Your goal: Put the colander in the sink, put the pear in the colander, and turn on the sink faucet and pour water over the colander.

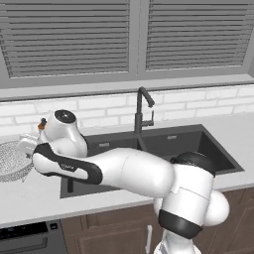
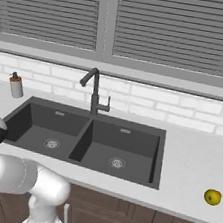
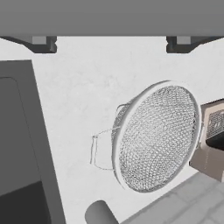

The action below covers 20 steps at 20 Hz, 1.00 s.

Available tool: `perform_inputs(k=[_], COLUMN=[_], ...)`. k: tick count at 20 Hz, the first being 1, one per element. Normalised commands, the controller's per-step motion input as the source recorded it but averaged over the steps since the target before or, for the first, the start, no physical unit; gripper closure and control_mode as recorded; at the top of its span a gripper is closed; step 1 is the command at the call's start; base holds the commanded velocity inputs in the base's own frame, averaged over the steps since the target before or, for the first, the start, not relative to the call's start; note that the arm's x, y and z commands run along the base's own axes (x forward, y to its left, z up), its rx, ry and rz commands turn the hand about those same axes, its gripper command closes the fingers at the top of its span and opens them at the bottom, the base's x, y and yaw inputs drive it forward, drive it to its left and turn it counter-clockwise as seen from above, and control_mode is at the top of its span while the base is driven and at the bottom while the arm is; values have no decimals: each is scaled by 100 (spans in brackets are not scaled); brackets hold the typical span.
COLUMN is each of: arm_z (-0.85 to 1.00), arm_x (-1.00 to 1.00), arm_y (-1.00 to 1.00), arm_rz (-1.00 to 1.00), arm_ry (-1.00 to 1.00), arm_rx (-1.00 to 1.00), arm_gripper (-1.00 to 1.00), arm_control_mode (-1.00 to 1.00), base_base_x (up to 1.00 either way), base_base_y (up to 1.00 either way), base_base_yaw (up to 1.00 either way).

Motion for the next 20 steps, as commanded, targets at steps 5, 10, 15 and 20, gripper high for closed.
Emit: perform_inputs(k=[5, 10, 15, 20], arm_z=[-5, -20, -32, -26], arm_x=[25, 22, 20, 27], arm_y=[28, 18, 11, 16], arm_rz=[-7, -6, -5, -5], arm_ry=[2, 6, 10, 4], arm_rx=[0, 0, 0, 0], arm_gripper=[-100, -100, -100, -100], arm_control_mode=[-100, -100, -100, -100], base_base_x=[0, 0, 0, 0], base_base_y=[0, 0, 0, 0], base_base_yaw=[0, 0, 0, 0])
